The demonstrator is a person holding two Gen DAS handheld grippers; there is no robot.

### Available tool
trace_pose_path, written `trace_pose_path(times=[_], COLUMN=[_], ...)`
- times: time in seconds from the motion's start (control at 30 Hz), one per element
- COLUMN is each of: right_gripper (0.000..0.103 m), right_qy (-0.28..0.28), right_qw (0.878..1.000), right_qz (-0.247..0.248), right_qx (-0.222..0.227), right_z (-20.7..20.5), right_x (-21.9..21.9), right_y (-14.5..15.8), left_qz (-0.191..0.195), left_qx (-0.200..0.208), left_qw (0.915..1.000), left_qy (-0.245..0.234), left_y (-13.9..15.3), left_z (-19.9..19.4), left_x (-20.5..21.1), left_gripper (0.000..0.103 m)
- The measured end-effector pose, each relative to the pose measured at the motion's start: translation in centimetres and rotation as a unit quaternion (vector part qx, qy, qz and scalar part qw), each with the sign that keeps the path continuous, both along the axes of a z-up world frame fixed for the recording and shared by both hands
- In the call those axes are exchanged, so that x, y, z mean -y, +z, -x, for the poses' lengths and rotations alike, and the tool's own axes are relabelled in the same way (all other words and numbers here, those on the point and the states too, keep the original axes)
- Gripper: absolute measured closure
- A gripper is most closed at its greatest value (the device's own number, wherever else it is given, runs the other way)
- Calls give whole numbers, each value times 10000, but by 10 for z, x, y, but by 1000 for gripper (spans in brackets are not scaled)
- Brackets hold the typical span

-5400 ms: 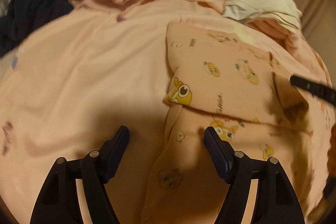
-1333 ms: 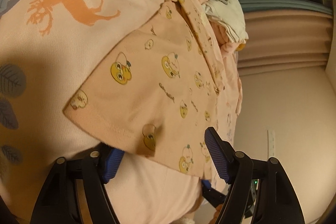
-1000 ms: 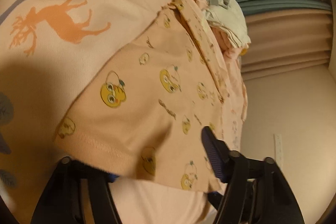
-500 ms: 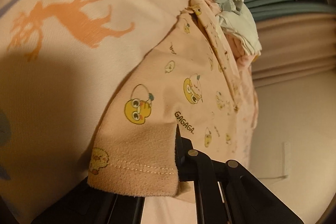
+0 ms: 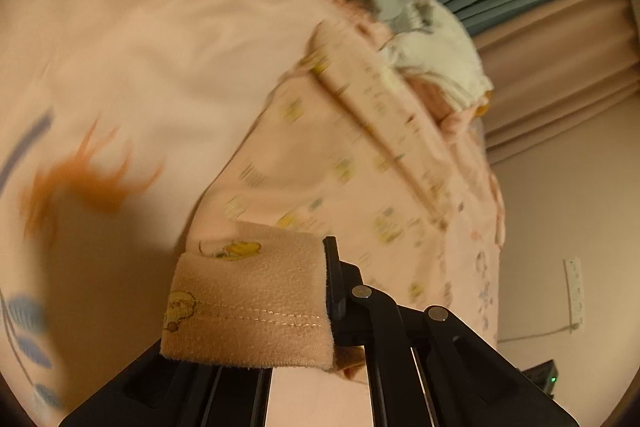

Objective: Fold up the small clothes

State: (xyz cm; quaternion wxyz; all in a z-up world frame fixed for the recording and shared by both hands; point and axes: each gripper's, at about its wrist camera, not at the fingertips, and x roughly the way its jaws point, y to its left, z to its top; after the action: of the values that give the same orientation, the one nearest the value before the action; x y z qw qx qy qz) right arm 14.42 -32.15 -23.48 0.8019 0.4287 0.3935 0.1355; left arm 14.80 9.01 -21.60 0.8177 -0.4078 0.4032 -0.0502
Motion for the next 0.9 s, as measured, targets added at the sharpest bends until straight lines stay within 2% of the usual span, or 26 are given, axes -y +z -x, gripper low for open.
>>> trace_pose_path(times=[0.1,0.2,0.33,0.43,0.5,0.6,0.7,0.87,0.9], right_gripper=[100,100,100,100,100,100,100,100,100], right_qy=[92,116,170,228,298,360,465,569,601], right_qw=[9996,9987,9985,9964,9952,9925,9865,9776,9743], right_qz=[112,311,438,792,920,1161,1530,1886,1984], right_qx=[238,390,273,176,125,-101,-346,-747,-881], right_z=[-23,-58,-117,-165,-194,-241,-287,-322,-325], right_x=[-3,-2,-3,-4,-8,-14,-19,-23,-24], right_y=[22,41,46,49,49,42,25,-16,-28], left_qz=[6,-173,-334,-605,-800,-802,-1007,-1126,-1041], left_qx=[305,462,458,408,310,107,-162,-872,-778], left_qw=[9995,9988,9983,9973,9962,9966,9948,9897,9915], left_qy=[-27,78,91,118,142,150,38,-117,-42], left_y=[26,46,55,54,49,35,18,-30,-35], left_z=[-23,-54,-108,-150,-175,-212,-250,-284,-283], left_x=[-1,-1,3,9,11,11,12,13,11], left_gripper=[101,101,101,100,100,100,100,100,96])
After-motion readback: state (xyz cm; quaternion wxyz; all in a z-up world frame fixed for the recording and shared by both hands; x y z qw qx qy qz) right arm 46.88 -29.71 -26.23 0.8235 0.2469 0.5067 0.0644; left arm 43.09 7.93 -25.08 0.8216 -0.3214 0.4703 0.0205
